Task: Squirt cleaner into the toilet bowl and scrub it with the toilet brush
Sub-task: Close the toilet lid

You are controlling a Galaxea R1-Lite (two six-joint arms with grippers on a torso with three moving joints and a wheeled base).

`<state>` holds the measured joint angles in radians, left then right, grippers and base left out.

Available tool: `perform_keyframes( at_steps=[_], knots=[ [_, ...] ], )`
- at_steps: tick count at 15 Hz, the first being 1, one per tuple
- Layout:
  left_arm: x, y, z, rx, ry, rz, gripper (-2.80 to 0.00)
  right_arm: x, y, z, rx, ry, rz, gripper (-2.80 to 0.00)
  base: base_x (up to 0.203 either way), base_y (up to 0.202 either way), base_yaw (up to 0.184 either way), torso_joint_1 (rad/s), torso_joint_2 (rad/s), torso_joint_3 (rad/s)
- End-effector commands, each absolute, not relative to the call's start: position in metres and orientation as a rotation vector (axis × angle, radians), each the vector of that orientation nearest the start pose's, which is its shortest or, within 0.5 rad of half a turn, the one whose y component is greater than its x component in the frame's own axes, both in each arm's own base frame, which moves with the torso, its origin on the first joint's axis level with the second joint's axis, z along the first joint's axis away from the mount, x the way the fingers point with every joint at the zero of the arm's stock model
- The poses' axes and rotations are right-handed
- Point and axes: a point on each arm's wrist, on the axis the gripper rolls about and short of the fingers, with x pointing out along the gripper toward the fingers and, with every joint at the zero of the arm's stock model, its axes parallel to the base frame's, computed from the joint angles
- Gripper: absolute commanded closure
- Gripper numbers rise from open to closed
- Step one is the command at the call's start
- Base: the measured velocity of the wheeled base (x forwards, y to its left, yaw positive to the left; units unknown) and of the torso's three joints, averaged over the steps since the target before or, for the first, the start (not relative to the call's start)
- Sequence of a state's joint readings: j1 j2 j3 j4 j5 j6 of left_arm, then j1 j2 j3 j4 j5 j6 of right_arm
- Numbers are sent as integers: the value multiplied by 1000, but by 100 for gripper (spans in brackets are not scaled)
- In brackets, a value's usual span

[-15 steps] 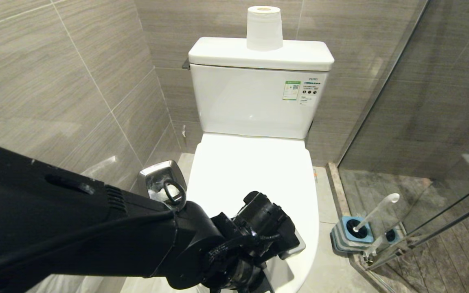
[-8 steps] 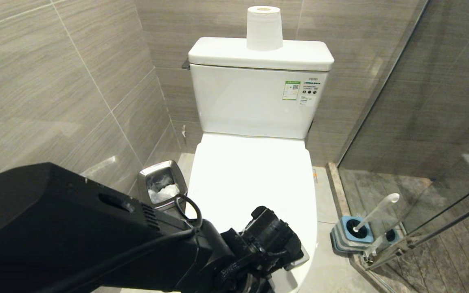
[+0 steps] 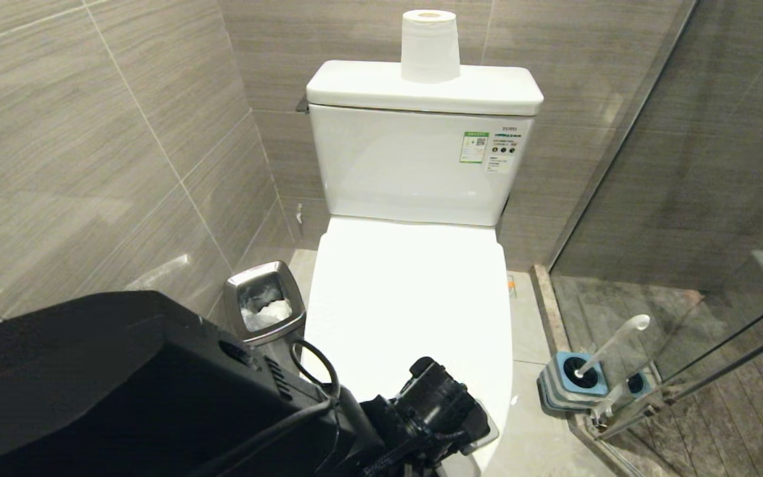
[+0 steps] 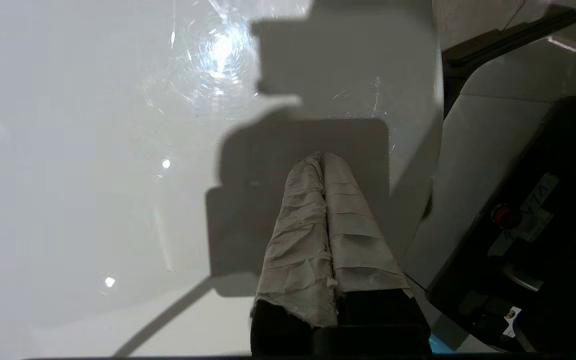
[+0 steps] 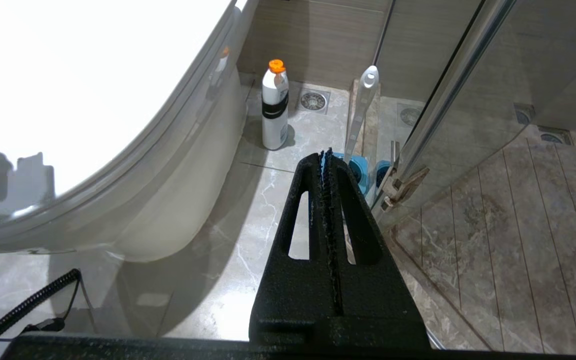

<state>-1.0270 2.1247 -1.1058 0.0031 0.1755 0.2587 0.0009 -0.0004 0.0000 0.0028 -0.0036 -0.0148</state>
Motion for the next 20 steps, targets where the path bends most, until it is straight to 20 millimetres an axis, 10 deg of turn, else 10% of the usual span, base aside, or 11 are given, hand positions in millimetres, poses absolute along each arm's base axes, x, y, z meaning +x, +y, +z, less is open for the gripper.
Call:
perform_keyframes(
  at_steps=[1,10,20],
  knots=[
    [193,-313,50,824,765,-890,0,-23,0,75,-15,4,-3,0,0,0,0,0,0,0],
    [191,-301,105,736,627,-879,0,-23,0,75,-15,5,-1,0,0,0,0,0,0,0],
    [169,-230,278,474,293,-803,0,-23,0,75,-15,5,-2,0,0,0,0,0,0,0]
  ],
)
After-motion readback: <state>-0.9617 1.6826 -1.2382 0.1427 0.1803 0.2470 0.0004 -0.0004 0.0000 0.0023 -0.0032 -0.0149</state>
